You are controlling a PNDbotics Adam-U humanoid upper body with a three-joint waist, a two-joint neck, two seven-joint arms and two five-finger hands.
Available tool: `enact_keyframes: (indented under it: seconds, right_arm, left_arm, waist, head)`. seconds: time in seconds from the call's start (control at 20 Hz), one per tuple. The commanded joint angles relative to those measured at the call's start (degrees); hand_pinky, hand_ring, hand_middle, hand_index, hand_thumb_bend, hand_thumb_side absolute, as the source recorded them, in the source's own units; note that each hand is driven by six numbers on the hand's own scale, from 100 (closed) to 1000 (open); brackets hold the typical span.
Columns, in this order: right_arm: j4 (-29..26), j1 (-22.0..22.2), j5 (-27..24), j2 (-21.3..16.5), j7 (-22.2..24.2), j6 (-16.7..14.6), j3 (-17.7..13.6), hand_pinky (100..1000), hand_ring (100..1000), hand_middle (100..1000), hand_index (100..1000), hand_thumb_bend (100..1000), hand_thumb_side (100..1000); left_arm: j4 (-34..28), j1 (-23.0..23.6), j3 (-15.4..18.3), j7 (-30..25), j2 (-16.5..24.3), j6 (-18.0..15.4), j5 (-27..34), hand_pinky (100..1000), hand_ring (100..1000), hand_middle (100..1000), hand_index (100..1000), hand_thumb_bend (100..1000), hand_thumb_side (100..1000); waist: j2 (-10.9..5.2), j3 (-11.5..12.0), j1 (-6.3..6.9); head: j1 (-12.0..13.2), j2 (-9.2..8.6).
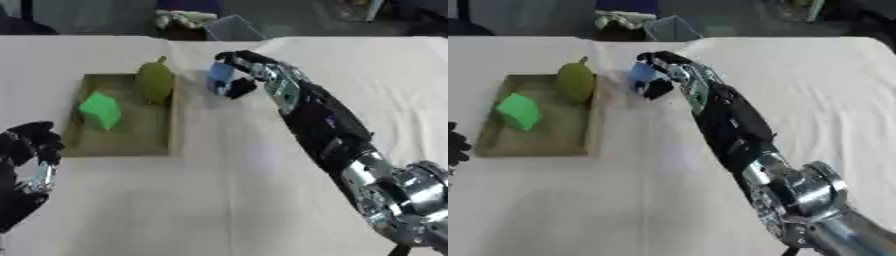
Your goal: Pick up objects on the table and place them in the box.
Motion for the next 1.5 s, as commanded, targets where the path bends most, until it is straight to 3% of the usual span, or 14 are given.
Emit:
enact_keyframes:
  seconds: [0.05, 0.35, 0.8, 1.25, 1.5]
  right_arm:
    - [-2.5, -1.2, 0.3, -0.5, -3.0, -0.6, -0.3, 889, 833, 614, 962, 100, 198]
    - [-6.3, -2.0, -1.6, 0.3, -4.4, -4.1, 1.8, 884, 824, 593, 960, 100, 200]
    - [-14.3, -2.4, -5.6, 4.8, 2.6, -12.3, 8.6, 889, 828, 596, 967, 100, 199]
    - [-15.1, 0.5, -3.2, 10.3, 8.7, -17.2, 12.8, 896, 835, 614, 975, 100, 201]
    - [-14.5, 2.1, -1.3, 11.9, 10.6, -18.1, 13.7, 896, 836, 627, 976, 100, 203]
  left_arm:
    - [-1.0, -0.3, 0.3, 0.1, 0.3, 0.0, 0.0, 554, 606, 581, 777, 100, 370]
    - [-1.1, -0.3, 0.3, 0.1, 0.3, 0.0, -0.1, 554, 606, 581, 777, 100, 370]
    - [-1.2, -0.6, 0.1, 0.0, 0.3, -0.1, 0.1, 554, 605, 580, 777, 100, 367]
    - [-1.3, -0.7, 0.2, 0.1, 0.1, 0.0, 0.2, 553, 602, 579, 777, 100, 367]
    - [-1.3, -0.7, 0.3, 0.1, 0.0, 0.0, 0.2, 553, 601, 578, 777, 100, 373]
  waist:
    - [-1.12, 0.0, 0.19]
    - [-1.20, -0.1, 0.11]
    - [-1.24, 0.9, 0.07]
    - [-1.11, 1.6, -0.13]
    - [-1.04, 1.4, -0.11]
  head:
    - [-0.1, -0.58]
    - [-0.1, -0.44]
    - [-0.5, -0.34]
    - [-0.6, -0.28]
    - [-0.7, -0.16]
